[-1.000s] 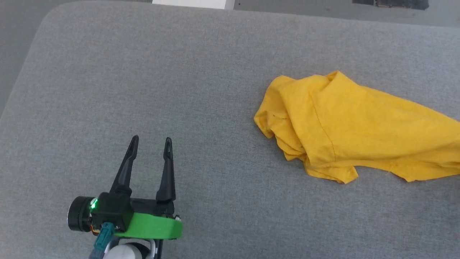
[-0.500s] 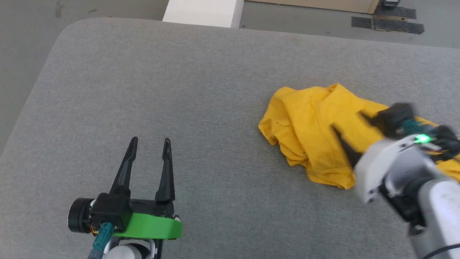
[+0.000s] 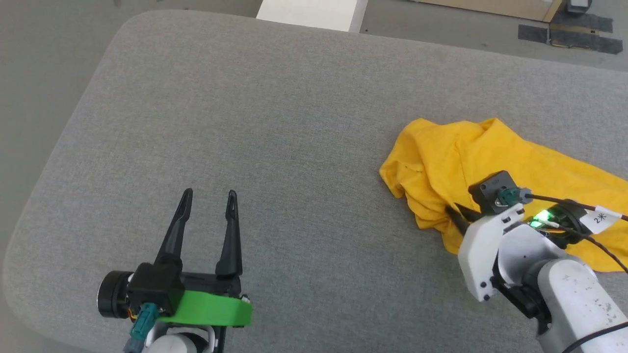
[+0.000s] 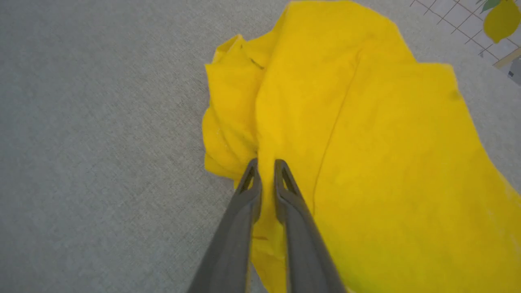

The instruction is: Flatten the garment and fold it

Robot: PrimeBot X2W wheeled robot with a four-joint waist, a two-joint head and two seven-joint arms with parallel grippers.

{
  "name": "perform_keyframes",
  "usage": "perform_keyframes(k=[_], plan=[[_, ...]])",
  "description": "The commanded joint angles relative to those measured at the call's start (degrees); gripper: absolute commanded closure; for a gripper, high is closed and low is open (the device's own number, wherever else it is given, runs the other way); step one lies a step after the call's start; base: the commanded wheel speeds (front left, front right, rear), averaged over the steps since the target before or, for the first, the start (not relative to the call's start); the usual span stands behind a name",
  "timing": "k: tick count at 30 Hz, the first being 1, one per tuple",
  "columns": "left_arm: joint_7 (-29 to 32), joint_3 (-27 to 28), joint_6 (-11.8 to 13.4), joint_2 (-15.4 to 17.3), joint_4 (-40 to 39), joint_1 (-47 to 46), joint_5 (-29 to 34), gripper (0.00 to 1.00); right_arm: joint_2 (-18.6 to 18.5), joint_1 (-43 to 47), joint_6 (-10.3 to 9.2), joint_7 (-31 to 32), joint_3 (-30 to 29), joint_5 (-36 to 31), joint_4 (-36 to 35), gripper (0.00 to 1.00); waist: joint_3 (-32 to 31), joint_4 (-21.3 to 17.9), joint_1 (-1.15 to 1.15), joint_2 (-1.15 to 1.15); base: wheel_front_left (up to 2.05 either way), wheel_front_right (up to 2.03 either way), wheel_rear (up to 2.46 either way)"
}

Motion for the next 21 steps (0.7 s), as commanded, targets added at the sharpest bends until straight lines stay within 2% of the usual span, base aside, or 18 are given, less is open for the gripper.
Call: perform_keyframes(k=[1, 6, 10, 13, 17, 19, 21], plan=[[-0.2, 0.0, 0.3, -0.3, 0.2, 0.0, -0.6, 0.00, 0.7, -0.5, -0.09, -0.8, 0.0, 0.4, -0.8, 1.00, -0.7, -0.2, 0.00, 0.00, 0.00, 0.00, 0.00], [-0.2, -0.2, -0.2, -0.3, 0.9, 0.6, -0.5, 0.00, 2.7, -0.9, -0.09, -0.4, 1.6, 4.8, -5.9, 1.00, -3.1, -1.1, 0.00, 0.00, 0.00, 0.00, 0.00], [-0.2, -0.4, -0.7, -0.3, 1.1, 1.1, -0.4, 0.00, 2.4, 1.9, -0.09, 5.8, 6.5, 12.0, -11.4, 1.00, -4.5, -1.7, 0.00, 0.00, 0.00, 0.00, 0.00], [-0.2, -0.8, -0.9, -0.3, 1.1, 1.3, -0.5, 0.00, 0.0, 5.6, -0.09, 11.5, 11.2, 16.6, -15.1, 1.00, -4.7, -1.7, 0.00, 0.00, 0.00, 0.00, 0.00], [-0.2, -1.4, -1.4, -0.3, 1.3, 1.3, -0.6, 0.00, -4.2, 12.4, -0.09, 19.3, 16.4, 22.3, -16.6, 1.00, -4.1, -1.0, 0.00, 0.00, 0.00, 0.00, 0.00], [-0.2, -1.6, -1.4, -0.3, 1.5, 1.3, -0.8, 0.00, -5.8, 15.3, -0.09, 21.2, 17.2, 24.0, -16.1, 1.00, -3.8, -0.6, 0.00, 0.00, 0.00, 0.00, 0.00], [-0.2, -1.7, -1.5, -0.3, 1.7, 1.3, -0.9, 0.00, -7.3, 16.3, -0.09, 20.6, 17.6, 22.8, -15.3, 0.97, -3.3, -0.3, 0.00, 0.00, 0.00, 0.00, 0.00]])
